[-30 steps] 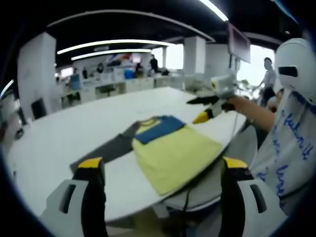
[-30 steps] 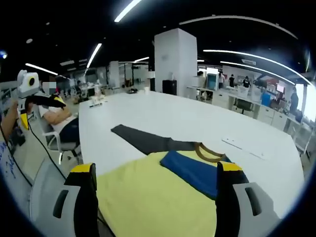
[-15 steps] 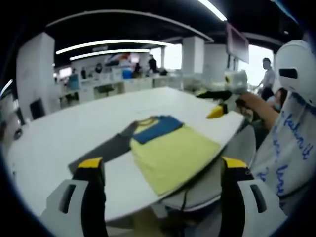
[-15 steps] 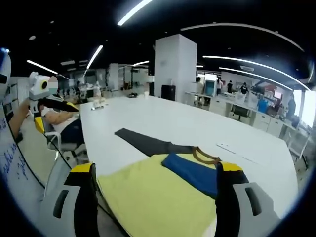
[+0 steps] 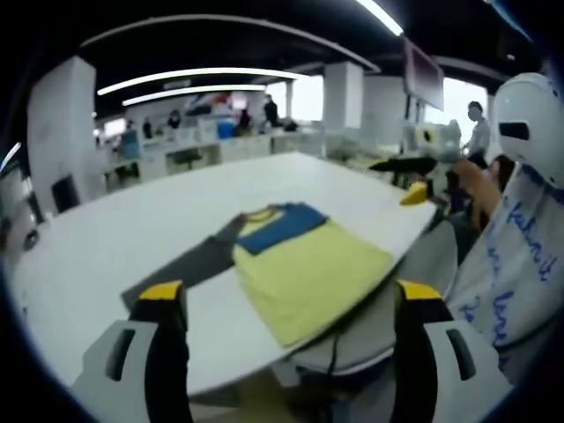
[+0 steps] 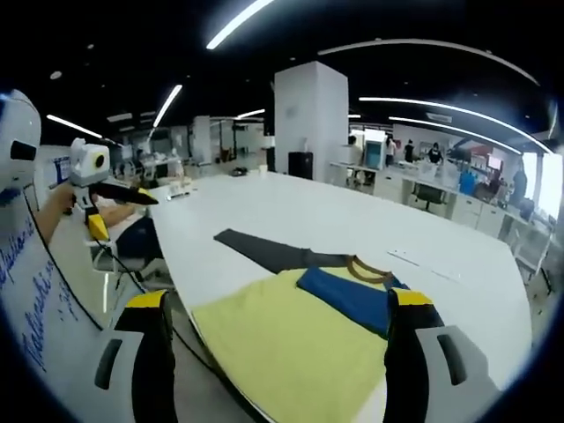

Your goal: Fold the garment on the visible template until the final outline fits inside the template.

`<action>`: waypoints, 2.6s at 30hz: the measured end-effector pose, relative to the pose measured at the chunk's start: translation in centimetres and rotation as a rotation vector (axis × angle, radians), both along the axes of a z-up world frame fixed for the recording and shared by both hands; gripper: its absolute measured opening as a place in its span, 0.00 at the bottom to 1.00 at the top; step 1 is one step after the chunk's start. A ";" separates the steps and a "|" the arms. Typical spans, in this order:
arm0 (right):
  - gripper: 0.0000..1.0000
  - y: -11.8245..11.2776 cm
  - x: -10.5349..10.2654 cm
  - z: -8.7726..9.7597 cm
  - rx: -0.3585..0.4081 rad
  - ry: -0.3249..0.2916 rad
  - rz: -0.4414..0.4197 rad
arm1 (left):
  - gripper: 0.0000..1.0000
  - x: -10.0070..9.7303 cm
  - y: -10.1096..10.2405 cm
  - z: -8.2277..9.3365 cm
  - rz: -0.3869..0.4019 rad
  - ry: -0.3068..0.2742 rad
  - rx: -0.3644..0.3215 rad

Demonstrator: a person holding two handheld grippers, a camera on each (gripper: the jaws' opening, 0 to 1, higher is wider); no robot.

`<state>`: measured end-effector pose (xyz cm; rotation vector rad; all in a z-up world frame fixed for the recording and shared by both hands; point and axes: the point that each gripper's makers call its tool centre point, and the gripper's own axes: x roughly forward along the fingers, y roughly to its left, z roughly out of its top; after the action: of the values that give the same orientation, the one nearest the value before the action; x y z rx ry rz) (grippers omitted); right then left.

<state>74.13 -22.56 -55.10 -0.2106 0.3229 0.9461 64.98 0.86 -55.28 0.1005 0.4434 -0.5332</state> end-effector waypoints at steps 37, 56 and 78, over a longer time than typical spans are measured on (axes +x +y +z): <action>1.00 -7.1 -2.9 0.6 -0.094 0.037 -0.043 | 0.93 1.3 -2.9 -0.9 -0.022 0.042 0.021; 1.00 -8.7 -3.7 -0.7 -0.078 0.085 -0.058 | 0.93 1.8 -4.8 -1.6 -0.040 0.055 0.018; 1.00 -11.7 -4.3 -1.3 -0.116 0.092 -0.259 | 0.90 4.6 -1.3 -1.5 -0.081 0.046 0.024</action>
<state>69.86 -34.24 -56.43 -0.2260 0.4788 0.6823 69.61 -0.39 -56.76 0.1293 0.4925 -0.6106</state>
